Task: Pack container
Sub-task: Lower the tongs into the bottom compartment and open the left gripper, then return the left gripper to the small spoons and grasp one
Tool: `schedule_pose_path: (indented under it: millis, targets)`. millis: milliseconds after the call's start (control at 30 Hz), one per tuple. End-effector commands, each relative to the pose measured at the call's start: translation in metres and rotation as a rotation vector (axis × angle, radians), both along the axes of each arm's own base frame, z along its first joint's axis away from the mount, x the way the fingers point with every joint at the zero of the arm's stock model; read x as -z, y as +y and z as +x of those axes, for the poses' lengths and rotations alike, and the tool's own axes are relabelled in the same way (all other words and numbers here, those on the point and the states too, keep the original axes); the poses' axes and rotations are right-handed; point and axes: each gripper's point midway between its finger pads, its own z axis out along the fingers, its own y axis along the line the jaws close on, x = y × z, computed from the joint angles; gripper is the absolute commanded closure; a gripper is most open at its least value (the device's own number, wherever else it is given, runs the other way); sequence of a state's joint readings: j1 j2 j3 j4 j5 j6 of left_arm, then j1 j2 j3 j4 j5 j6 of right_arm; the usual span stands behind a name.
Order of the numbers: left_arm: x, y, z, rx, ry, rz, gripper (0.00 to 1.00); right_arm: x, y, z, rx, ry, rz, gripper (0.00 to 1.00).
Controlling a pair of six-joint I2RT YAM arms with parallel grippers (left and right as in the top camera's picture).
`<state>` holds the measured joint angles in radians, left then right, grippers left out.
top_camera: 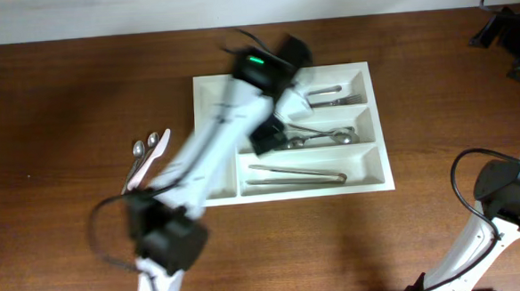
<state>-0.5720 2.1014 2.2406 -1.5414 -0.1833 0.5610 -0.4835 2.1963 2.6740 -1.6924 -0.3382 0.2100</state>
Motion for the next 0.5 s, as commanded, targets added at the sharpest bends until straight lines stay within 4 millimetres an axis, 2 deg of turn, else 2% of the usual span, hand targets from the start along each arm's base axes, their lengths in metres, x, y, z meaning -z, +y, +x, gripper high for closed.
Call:
schedule_pose_path:
  millis: [0, 167, 333, 400, 467]
  targets:
    - [-0.037, 0.065, 0.018, -0.249, -0.057, -0.100, 0.01, 0.004, 0.001, 0.000, 0.005, 0.019, 0.003, 0.01]
    - [-0.018, 0.127, 0.036, -0.455, 0.070, -0.301, 0.01, 0.004, 0.001, 0.000, 0.005, 0.019, 0.003, 0.01]
    - [0.030, 0.194, 0.042, -0.675, 0.206, -0.379, 0.01, 0.004, 0.001, 0.000, 0.005, 0.019, 0.003, 0.01]
    - [0.054, 0.211, 0.035, -0.737, 0.283, -0.369, 0.01, 0.004, 0.001, 0.000, 0.005, 0.019, 0.003, 0.01]
    - [0.071, 0.219, 0.031, -0.764, 0.330, -0.355, 0.01, 0.004, 0.001, 0.000, 0.005, 0.019, 0.003, 0.01]
